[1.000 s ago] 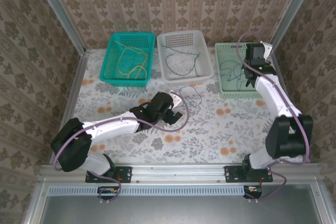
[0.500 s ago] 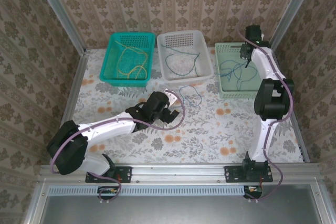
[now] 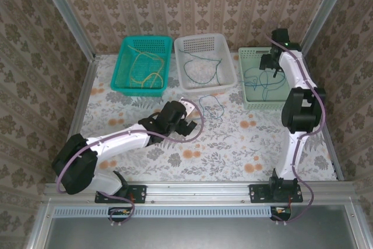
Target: Untangle the cables
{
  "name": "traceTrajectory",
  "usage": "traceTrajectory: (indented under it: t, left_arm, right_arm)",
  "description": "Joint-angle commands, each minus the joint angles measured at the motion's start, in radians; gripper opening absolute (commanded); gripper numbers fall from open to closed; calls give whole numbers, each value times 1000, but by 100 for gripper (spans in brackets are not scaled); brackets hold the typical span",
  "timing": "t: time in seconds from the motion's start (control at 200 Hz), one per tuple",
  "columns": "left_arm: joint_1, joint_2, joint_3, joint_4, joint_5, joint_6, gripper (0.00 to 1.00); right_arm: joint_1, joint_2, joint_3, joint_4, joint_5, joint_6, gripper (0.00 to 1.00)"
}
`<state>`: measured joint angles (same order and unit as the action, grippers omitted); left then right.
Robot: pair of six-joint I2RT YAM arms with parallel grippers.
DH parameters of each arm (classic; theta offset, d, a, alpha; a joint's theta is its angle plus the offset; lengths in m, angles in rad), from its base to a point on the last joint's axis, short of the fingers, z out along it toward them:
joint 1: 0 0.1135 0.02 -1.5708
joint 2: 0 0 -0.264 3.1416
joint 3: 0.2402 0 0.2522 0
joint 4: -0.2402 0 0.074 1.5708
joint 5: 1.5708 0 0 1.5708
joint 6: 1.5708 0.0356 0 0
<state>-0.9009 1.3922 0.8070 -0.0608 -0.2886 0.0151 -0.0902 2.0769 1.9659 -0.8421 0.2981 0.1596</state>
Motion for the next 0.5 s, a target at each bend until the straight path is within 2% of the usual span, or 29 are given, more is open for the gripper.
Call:
traceTrajectory:
  t: [0.0,0.175,0.315,0.415,0.495]
  left_arm:
    - [10,8,17,-18,-1,-37,98]
    - [49,-8,8,-9,49,-83,96]
    - [135,-59,-24,-34,124,-143,96]
    - [178,-81,-48,-47,171,-159,95]
    - [183,-93,-62,-44,175,-162,95]
  right_arm:
    - [55,-114,-55,-23,-59,5,97]
    - [241,-254,-248,15,-140,33,88]
    - [396,-332,-392,54,-138,-23,82]
    - [438,-330,-444,49,-167,-38,80]
    - [444,-300,-464,42,-205,-24,72]
